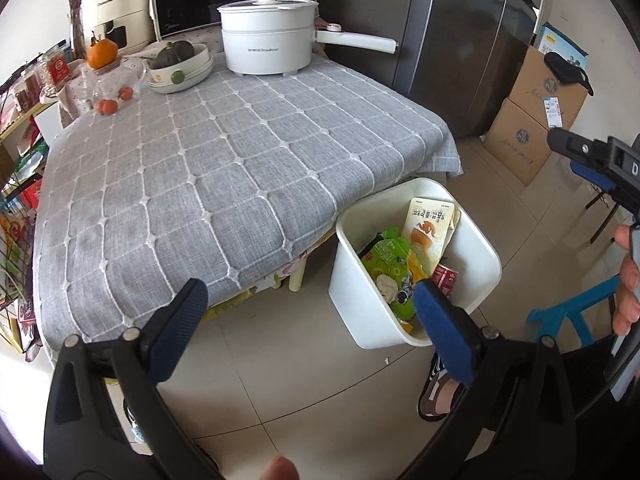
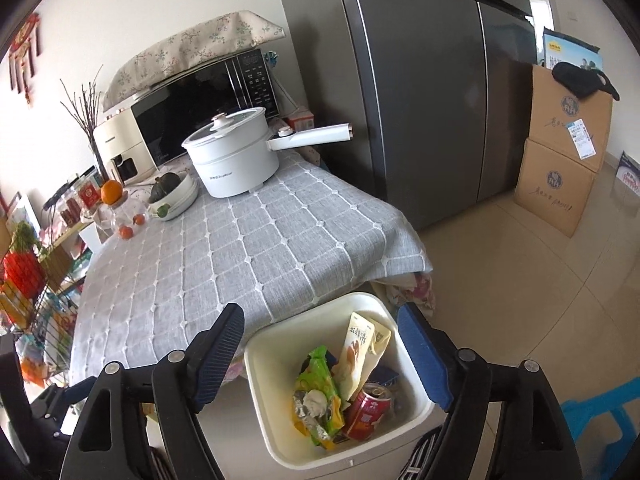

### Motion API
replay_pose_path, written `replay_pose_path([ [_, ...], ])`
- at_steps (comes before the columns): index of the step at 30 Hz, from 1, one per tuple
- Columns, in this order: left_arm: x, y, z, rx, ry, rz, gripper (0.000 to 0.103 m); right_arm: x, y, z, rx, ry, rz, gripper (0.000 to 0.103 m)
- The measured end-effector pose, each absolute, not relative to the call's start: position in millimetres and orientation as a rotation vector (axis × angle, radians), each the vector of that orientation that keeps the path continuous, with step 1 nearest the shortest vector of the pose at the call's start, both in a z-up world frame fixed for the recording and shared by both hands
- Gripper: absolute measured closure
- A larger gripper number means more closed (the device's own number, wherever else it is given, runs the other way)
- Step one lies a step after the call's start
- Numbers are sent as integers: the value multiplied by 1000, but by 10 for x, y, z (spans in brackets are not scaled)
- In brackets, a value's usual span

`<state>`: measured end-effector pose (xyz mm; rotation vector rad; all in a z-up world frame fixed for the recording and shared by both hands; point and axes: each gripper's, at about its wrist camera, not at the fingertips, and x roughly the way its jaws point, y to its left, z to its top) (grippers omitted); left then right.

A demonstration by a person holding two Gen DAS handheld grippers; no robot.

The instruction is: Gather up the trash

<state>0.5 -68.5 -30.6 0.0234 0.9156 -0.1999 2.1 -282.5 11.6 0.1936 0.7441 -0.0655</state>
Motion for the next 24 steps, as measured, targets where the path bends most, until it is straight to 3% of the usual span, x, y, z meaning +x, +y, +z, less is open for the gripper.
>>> replay_pose_path([
  [24, -556, -432, 140, 8, 721, -72, 1, -812, -2271, 359, 61, 642, -71, 13],
])
